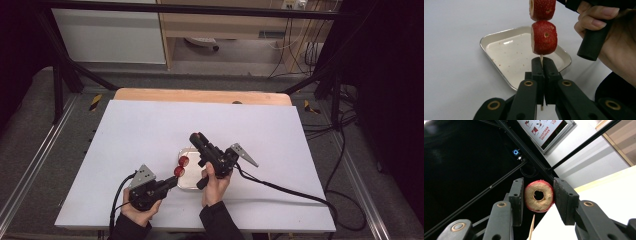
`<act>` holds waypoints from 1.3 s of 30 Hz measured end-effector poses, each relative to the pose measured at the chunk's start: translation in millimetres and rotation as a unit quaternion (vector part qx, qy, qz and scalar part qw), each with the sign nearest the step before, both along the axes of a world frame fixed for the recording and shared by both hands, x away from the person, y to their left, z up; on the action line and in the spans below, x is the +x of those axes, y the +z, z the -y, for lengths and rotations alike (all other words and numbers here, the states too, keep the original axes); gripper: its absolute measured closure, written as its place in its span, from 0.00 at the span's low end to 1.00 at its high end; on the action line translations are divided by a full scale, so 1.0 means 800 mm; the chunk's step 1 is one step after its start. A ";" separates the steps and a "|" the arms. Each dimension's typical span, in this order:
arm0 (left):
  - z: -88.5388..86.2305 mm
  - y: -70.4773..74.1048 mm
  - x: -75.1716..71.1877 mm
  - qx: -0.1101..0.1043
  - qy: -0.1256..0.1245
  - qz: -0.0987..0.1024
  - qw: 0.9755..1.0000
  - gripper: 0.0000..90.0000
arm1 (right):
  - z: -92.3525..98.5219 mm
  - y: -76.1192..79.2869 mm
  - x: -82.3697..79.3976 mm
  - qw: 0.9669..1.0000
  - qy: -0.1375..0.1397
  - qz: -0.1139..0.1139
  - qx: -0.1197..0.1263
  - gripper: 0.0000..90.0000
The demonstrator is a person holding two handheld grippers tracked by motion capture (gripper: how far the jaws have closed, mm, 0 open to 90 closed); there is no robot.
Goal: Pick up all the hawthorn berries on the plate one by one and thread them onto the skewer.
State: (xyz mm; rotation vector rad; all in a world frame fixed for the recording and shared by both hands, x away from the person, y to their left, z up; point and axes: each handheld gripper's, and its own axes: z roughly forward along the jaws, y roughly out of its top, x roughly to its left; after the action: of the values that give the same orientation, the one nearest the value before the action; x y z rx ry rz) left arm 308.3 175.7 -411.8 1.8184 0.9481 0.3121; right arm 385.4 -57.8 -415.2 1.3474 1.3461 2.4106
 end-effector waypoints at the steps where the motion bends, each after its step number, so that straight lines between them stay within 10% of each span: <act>1: 0.000 0.000 0.000 0.000 0.000 0.000 1.000 0.98 | 0.000 0.000 0.000 1.000 0.001 0.000 0.000 0.69; 39: 0.004 0.002 0.009 -0.025 0.026 -0.008 0.999 0.98 | -0.021 -0.012 -0.015 0.999 0.033 -0.011 -0.023 0.69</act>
State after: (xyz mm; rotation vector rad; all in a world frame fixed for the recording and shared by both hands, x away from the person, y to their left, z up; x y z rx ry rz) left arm 315.3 172.8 -410.5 1.7551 1.0076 0.3045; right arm 373.2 -41.2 -424.7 1.3439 1.4654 2.3959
